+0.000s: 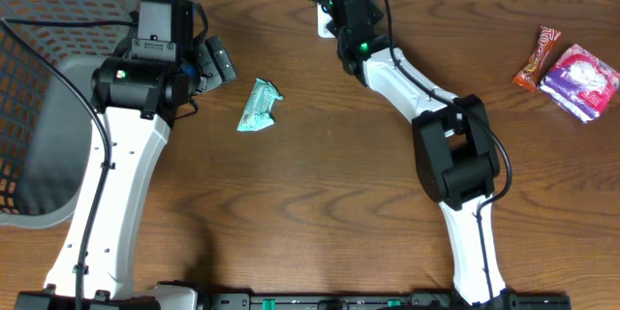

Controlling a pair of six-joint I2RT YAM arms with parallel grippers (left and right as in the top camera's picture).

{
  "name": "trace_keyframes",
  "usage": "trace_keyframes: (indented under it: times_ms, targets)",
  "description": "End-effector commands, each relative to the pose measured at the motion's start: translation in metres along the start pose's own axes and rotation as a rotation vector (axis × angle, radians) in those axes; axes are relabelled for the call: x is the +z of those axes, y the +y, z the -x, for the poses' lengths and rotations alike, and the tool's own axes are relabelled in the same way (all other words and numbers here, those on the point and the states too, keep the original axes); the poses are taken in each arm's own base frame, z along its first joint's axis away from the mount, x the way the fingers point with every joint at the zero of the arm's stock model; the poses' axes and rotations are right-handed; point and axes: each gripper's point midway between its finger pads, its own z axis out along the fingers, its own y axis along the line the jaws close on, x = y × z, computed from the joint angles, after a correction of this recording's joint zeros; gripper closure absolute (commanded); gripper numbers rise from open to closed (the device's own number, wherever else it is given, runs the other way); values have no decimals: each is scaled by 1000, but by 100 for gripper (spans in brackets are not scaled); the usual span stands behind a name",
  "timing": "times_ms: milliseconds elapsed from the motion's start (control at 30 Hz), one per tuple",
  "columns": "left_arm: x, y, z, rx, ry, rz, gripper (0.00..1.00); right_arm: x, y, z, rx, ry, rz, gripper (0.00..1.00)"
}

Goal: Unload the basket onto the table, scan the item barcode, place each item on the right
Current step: 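Carry the orange packet right and place it near the candy bar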

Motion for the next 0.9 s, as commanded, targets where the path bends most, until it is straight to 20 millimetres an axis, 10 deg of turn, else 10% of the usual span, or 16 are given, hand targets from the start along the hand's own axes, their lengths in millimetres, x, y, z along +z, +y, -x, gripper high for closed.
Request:
trace_keyframes:
  times_ms: [0, 200, 533, 867]
  targets:
    - [0, 2, 2, -9, -3, 7, 2, -17, -75, 1, 136, 23, -114, 99]
    - [0, 2, 2, -9, -3, 7, 2, -30, -159, -81, 283, 269, -227, 99]
    - [0, 2, 2, -9, -3, 7, 2, -54, -171, -246, 426, 761, -114, 99]
    - [0, 2, 2, -9, -3, 7, 2, -79, -172, -257, 610, 809, -49, 63]
